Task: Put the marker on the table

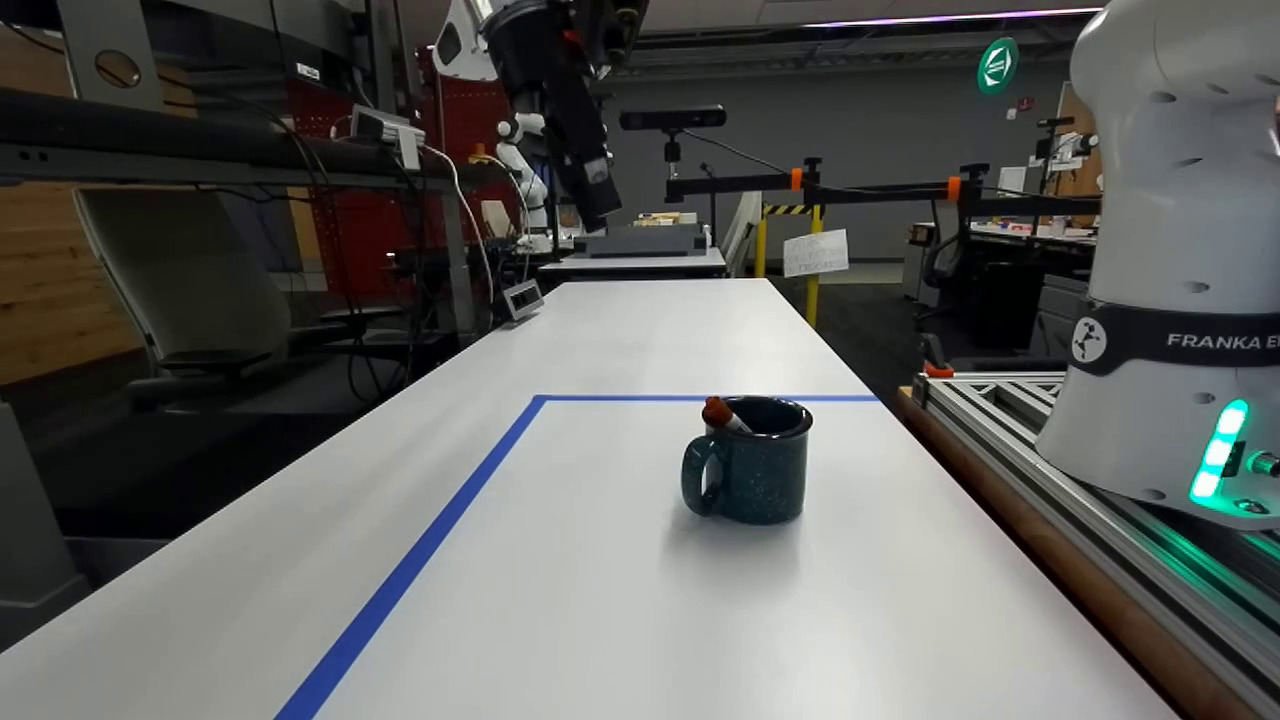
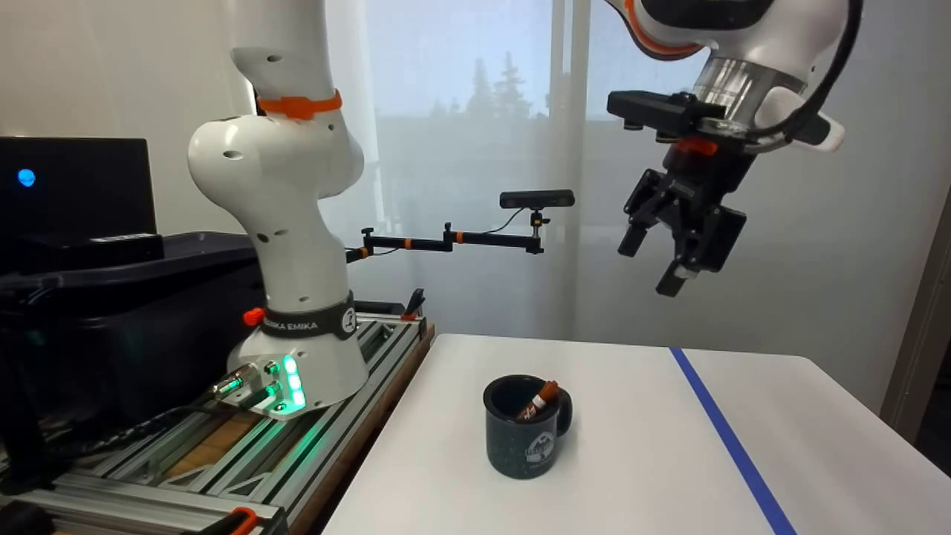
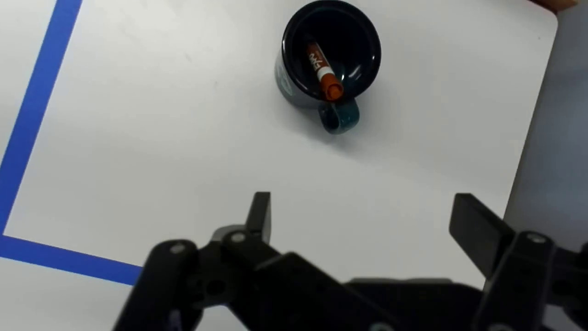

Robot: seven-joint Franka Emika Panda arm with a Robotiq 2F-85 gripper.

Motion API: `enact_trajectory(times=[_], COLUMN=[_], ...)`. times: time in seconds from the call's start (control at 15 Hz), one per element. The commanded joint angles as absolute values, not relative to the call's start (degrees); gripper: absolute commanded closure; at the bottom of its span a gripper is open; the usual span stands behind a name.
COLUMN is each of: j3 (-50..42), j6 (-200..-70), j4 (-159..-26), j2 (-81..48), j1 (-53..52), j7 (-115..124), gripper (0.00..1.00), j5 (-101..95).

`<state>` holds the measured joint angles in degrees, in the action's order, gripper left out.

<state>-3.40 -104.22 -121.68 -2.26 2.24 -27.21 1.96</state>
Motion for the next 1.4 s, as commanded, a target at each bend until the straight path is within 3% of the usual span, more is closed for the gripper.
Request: enact_trajectory(times=[0.0, 1.33], j3=[-1.7, 2.0], j6=[-103.4, -114.0], j4=[-120.6, -133.7], j2=[-4.8, -7.7], j1=[1.6, 1.0], j7=[-29.7, -23.7], gripper=[0.00, 0.00], j5=[-1.9, -3.0])
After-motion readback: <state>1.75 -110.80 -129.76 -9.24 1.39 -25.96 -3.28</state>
